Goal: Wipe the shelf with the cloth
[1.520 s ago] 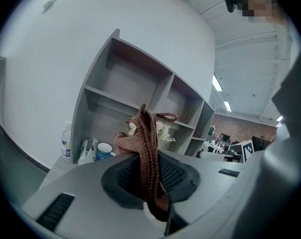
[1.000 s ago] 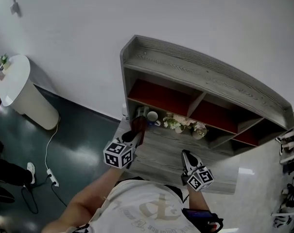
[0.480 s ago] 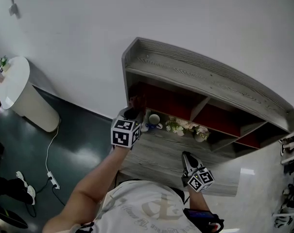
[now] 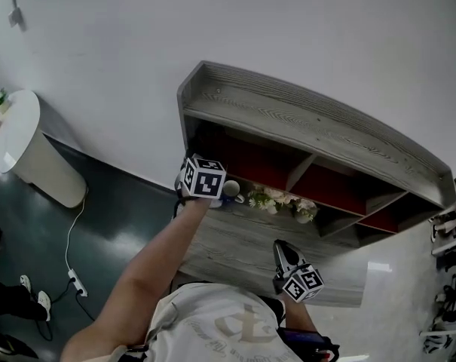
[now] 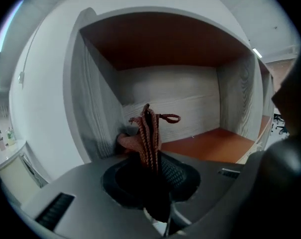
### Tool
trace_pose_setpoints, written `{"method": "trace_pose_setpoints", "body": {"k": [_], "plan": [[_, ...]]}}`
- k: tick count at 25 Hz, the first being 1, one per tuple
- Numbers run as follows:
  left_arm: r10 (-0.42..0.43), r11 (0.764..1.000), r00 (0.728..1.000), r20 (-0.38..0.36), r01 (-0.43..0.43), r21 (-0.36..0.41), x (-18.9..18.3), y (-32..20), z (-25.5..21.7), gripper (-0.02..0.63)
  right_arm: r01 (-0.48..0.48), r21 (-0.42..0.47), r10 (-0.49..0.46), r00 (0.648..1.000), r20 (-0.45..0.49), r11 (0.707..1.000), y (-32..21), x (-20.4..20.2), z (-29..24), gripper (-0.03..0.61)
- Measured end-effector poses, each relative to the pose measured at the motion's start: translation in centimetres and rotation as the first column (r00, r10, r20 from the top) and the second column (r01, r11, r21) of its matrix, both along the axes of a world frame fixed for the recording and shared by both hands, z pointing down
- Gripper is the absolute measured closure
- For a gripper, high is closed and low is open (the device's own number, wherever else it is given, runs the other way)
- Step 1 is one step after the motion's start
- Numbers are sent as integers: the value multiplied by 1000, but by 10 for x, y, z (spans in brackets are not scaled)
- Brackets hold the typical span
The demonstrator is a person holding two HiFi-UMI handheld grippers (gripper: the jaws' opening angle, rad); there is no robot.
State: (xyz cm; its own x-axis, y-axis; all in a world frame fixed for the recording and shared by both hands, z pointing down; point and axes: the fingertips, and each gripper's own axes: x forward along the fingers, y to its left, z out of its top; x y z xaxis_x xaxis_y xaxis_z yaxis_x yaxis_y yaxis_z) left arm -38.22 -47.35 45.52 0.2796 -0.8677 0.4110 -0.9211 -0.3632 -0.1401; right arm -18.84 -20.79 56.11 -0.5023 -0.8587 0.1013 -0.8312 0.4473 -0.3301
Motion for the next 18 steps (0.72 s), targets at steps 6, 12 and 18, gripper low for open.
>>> {"method": "trace_pose_setpoints", "body": {"k": [6, 12, 18], "plan": [[-62, 996, 996, 56, 66, -65, 0, -19, 11, 546, -33, -7, 33, 999, 30, 999, 4, 11, 2, 572], [-52, 993, 998, 24, 54, -103, 4, -24, 18, 543, -39, -5, 40, 998, 47, 999, 4, 10, 2, 572], [69, 985, 998, 7, -67, -162, 27, -21, 25, 546, -66, -23, 67, 997, 48, 998, 12, 19, 6, 572]]}}
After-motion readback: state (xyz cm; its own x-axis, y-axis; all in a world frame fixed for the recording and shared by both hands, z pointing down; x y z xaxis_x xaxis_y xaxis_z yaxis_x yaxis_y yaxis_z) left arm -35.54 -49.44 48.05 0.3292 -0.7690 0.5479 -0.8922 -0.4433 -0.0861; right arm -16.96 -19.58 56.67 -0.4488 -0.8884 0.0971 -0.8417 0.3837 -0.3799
